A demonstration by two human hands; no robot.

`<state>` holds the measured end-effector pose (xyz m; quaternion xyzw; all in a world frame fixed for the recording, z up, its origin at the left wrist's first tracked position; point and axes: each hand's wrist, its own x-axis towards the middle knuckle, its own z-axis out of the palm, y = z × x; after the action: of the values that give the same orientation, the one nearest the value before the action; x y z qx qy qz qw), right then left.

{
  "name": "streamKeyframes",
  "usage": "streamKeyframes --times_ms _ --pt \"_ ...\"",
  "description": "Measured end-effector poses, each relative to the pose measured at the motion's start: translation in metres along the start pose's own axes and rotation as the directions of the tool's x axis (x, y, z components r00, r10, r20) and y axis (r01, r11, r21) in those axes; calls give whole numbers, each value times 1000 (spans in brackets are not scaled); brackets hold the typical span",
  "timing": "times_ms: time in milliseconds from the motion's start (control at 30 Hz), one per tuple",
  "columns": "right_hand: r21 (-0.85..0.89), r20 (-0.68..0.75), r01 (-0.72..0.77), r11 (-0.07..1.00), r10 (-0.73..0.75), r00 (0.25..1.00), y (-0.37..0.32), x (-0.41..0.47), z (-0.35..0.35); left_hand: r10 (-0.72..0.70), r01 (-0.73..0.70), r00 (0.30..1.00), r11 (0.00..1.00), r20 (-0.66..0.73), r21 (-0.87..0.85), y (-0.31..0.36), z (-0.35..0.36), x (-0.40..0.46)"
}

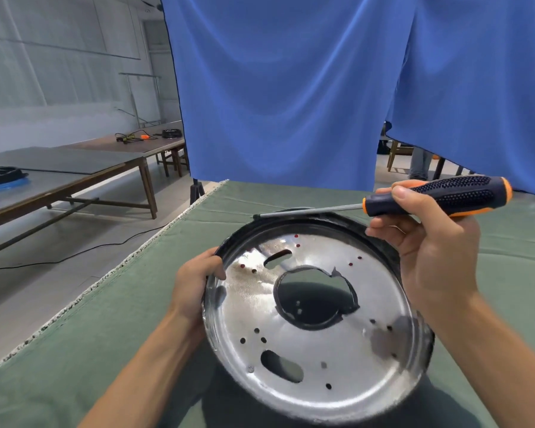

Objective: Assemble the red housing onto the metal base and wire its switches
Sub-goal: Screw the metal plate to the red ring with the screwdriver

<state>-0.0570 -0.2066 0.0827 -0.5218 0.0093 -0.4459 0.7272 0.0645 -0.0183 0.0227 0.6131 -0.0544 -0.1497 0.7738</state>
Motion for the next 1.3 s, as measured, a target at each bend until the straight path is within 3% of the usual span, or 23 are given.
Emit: streamKeyframes --times_ms 67,167,267,567,767,967,1300 --pt "19 5 -17 1000 17 1000 1 0 0 62 -67 997 993 -53 -102 -5 3 -8" --pt "63 25 -27 998 25 999 0 0 0 162 -179 977 977 -140 -115 -13 13 -14" --pt "109 40 -48 993 44 998 -3 0 -1 193 -206 977 967 -94 -147 -19 26 -20" --pt "155 53 -84 984 76 996 -4 -1 1 169 -139 978 965 122 -222 -26 43 -41" --pt "161 -15 -150 975 155 988 2 0 -2 147 -91 947 976 287 -198 -18 37 -45" --pt "157 -53 -177 972 187 981 4 3 -4 104 -60 976 973 190 -224 -14 34 -41" --pt "155 -25 -158 975 164 986 3 2 -4 77 -28 966 981 248 -194 -11 24 -38"
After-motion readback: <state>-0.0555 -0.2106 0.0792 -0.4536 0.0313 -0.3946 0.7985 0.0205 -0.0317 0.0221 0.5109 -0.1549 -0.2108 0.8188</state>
